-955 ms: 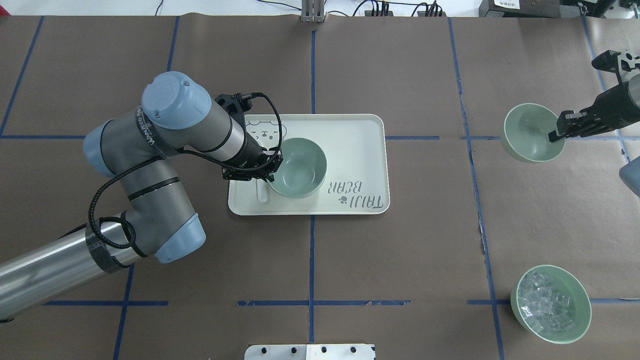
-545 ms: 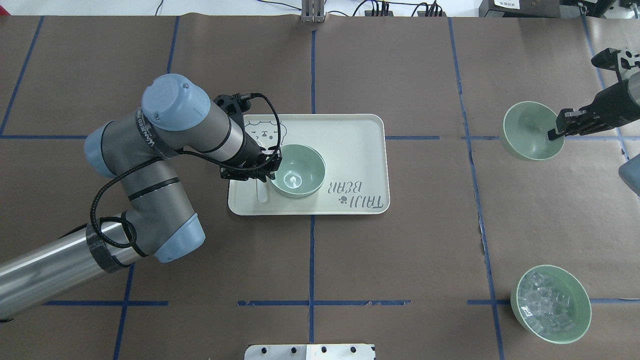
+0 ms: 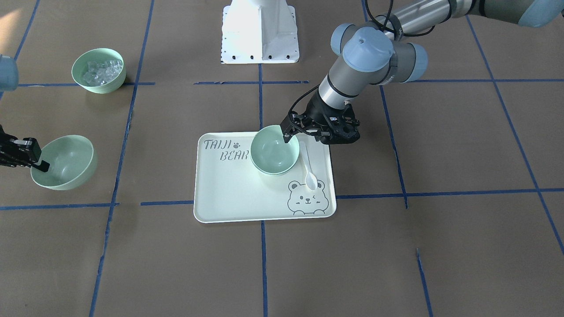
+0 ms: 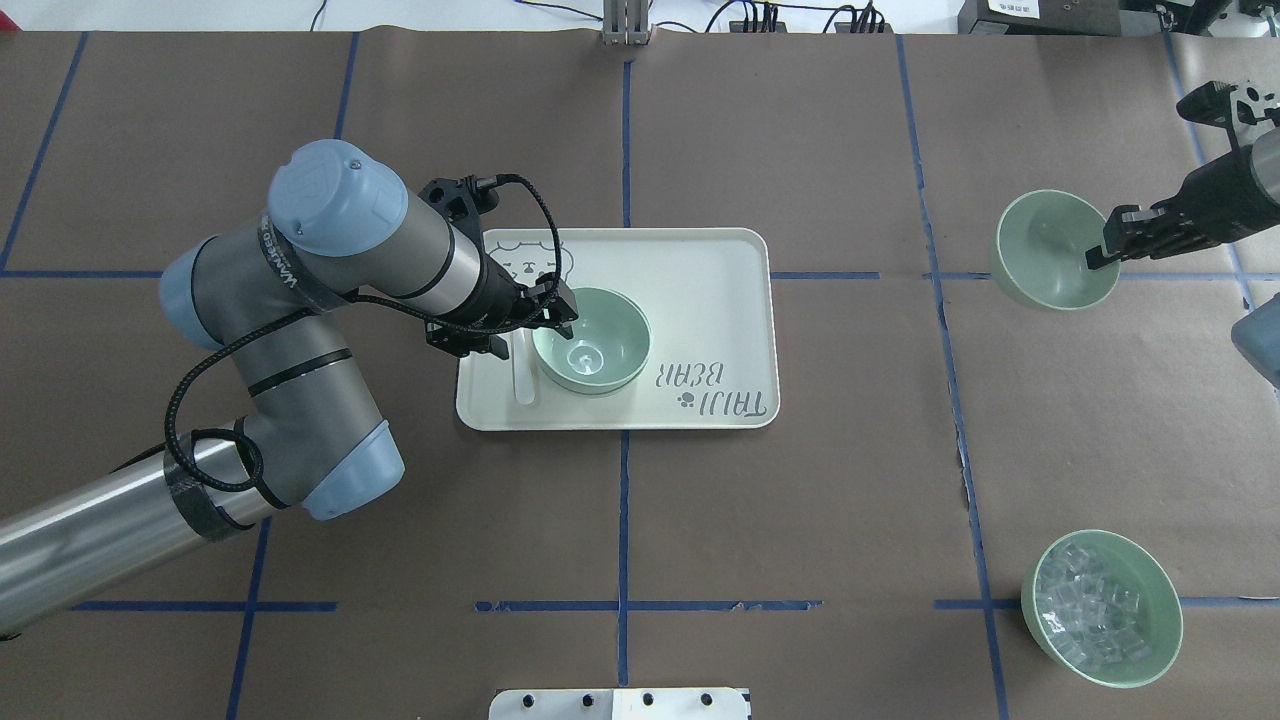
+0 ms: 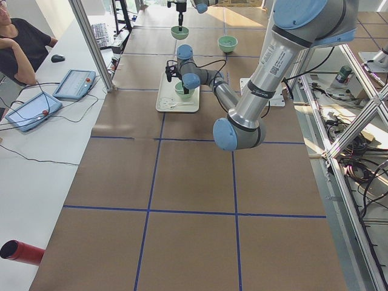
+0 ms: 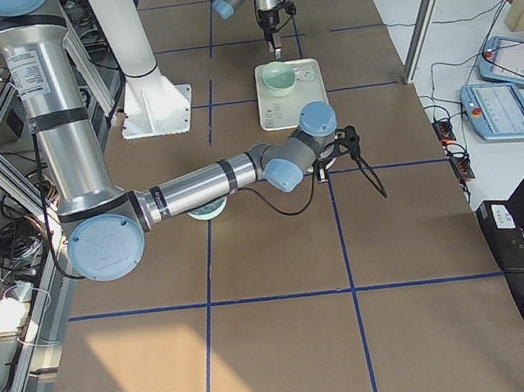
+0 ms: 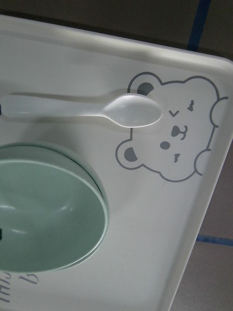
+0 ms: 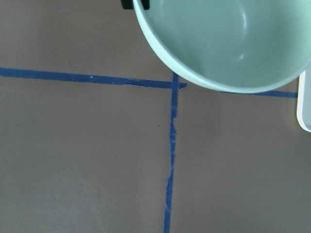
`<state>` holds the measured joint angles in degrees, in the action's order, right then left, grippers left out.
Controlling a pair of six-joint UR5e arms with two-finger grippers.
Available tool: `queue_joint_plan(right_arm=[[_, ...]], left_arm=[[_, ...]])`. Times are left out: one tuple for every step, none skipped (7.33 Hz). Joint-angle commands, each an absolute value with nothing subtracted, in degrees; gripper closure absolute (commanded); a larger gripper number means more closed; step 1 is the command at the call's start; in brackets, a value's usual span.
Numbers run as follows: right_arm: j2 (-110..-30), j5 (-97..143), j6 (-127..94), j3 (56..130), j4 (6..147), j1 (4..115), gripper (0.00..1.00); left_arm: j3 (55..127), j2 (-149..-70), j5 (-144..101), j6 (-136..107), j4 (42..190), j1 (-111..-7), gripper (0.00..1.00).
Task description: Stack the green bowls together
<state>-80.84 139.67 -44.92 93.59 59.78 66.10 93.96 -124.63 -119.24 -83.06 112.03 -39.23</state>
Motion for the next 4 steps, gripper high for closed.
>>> queue_joint_plan(right_arm=[[-74.3,140.4,-52.9,93.8,59.7,61.8,1.0],[-70.7,139.1,-58.9,93.8,59.7,58.3,1.0],[-67.3,135.6,-63.8,93.8,59.7,54.2,1.0],[-62.9,130.0,-68.9,93.4,59.9,48.7,1.0]], left_arm=[[96.5,-123.1,-123.3,-78.2,107.3,-44.7,0.0],[99.4,-121.4,-123.5,-72.7,103.1,-47.3,0.0],[102.4,-119.6,-123.5,-66.0,98.0,-50.5,0.0],[104.3,-118.5,-123.5,-59.1,94.4,-53.5,0.0]])
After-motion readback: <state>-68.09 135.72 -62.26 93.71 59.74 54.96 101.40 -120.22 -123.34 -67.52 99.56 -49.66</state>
